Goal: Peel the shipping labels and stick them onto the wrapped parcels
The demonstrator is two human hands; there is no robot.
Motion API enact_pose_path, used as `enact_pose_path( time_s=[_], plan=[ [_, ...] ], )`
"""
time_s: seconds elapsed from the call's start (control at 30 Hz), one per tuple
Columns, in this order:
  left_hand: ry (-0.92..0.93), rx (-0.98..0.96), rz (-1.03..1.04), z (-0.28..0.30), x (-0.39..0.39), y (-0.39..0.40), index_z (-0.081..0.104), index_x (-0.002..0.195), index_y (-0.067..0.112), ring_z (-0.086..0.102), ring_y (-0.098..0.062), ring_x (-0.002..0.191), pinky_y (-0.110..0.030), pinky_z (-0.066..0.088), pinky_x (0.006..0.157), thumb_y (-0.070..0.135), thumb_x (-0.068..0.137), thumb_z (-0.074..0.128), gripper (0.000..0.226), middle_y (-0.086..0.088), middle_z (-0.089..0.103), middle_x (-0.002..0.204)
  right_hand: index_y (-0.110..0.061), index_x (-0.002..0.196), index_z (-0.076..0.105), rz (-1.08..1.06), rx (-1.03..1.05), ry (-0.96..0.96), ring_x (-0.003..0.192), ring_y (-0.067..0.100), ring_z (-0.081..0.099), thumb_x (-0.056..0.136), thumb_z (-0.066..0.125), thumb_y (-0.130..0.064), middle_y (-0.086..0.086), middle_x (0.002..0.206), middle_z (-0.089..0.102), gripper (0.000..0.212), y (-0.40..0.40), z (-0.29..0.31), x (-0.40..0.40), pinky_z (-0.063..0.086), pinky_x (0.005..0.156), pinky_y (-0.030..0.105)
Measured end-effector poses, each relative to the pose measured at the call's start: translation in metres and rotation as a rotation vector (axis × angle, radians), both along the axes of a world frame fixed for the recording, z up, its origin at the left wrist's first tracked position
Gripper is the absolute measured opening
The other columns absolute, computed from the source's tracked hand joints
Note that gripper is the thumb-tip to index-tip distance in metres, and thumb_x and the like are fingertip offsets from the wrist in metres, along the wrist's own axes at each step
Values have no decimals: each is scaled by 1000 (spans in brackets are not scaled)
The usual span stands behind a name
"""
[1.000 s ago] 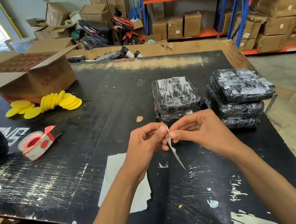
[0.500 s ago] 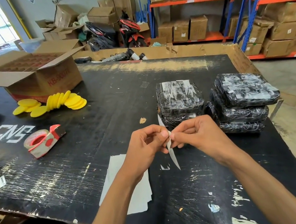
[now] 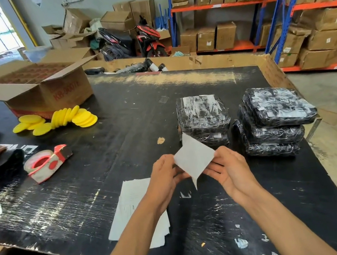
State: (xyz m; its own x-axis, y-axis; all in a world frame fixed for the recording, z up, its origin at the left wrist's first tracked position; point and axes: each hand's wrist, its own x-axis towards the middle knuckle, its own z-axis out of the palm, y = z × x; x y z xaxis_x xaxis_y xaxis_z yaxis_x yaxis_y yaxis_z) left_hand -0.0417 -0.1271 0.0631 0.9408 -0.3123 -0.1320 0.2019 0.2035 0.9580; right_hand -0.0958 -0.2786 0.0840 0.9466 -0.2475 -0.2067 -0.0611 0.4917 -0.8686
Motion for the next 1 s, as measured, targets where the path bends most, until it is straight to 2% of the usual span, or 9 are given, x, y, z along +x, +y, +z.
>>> enact_pose_path(
  time_s=[0.07, 0.17, 0.4, 0.53, 0.57, 0.63, 0.7, 0.87, 1.0],
  plan=[
    [28, 24, 80, -6, 7, -3, 46, 91, 10, 60, -19, 87, -31, 52, 74, 9, 98, 37, 12, -16, 59, 97, -11, 74, 49, -33, 32, -8, 74, 20, 69, 96, 46, 0, 12, 86, 72, 25, 0, -5, 1, 58, 65, 31],
    [61, 105, 198, -19, 23, -4, 34, 75, 15, 42, -19, 82, -29, 43, 67, 10, 97, 33, 23, -10, 40, 89, -12, 77, 47, -57, 54, -4, 72, 19, 69, 96, 45, -1, 12, 86, 72, 22, 1, -11, 3, 58, 63, 30],
    [55, 298, 304, -40, 80, 16, 28, 68, 25, 29, -12, 62, -27, 26, 51, 10, 94, 31, 30, 0, 33, 77, -15, 69, 39, -235, 12, 118, 66, 16, 64, 97, 44, -3, 8, 76, 68, 30, 0, -25, 5, 48, 61, 29],
    [76, 402, 368, -40, 116, 42, 34, 83, 21, 37, -13, 69, -29, 34, 56, 16, 99, 27, 17, -3, 38, 89, -16, 67, 37, -408, -51, 206, 58, 11, 55, 97, 46, -6, -1, 61, 58, 32, -6, -31, 7, 42, 54, 25],
    [111, 399, 388, -43, 126, 47, 37, 91, 17, 44, -17, 77, -32, 40, 63, 21, 98, 28, 12, -6, 43, 97, -16, 68, 38, -450, -53, 221, 59, 12, 56, 97, 46, -6, -1, 62, 58, 32, -8, -32, 6, 42, 54, 25],
    [170, 396, 442, -49, 145, 56, 40, 114, 8, 52, -29, 99, -42, 46, 83, 27, 97, 32, 26, -15, 51, 122, -15, 69, 40, -528, -51, 249, 63, 15, 57, 97, 45, -7, 2, 67, 58, 29, -16, -32, 5, 43, 55, 27],
    [177, 387, 505, -49, 157, 61, 37, 121, 7, 51, -29, 110, -43, 45, 94, 20, 101, 34, 23, -19, 46, 136, -15, 70, 39, -540, -59, 262, 64, 16, 54, 96, 44, -7, 3, 70, 55, 28, -25, -31, 3, 41, 56, 29],
    [122, 531, 440, -53, 170, 59, 35, 127, 7, 39, -22, 99, -30, 36, 85, 3, 97, 36, 30, -17, 44, 127, -17, 73, 40, -434, -106, 267, 62, 17, 48, 94, 42, -7, 9, 77, 49, 24, -33, -30, 3, 38, 56, 31],
    [113, 728, 403, -63, 171, 62, 42, 129, 5, 46, -29, 96, -34, 39, 82, 6, 96, 43, 33, -18, 50, 130, -14, 72, 42, -380, -175, 262, 55, 12, 53, 93, 42, -7, 8, 76, 57, 23, -24, -25, 6, 38, 54, 29]
  ],
)
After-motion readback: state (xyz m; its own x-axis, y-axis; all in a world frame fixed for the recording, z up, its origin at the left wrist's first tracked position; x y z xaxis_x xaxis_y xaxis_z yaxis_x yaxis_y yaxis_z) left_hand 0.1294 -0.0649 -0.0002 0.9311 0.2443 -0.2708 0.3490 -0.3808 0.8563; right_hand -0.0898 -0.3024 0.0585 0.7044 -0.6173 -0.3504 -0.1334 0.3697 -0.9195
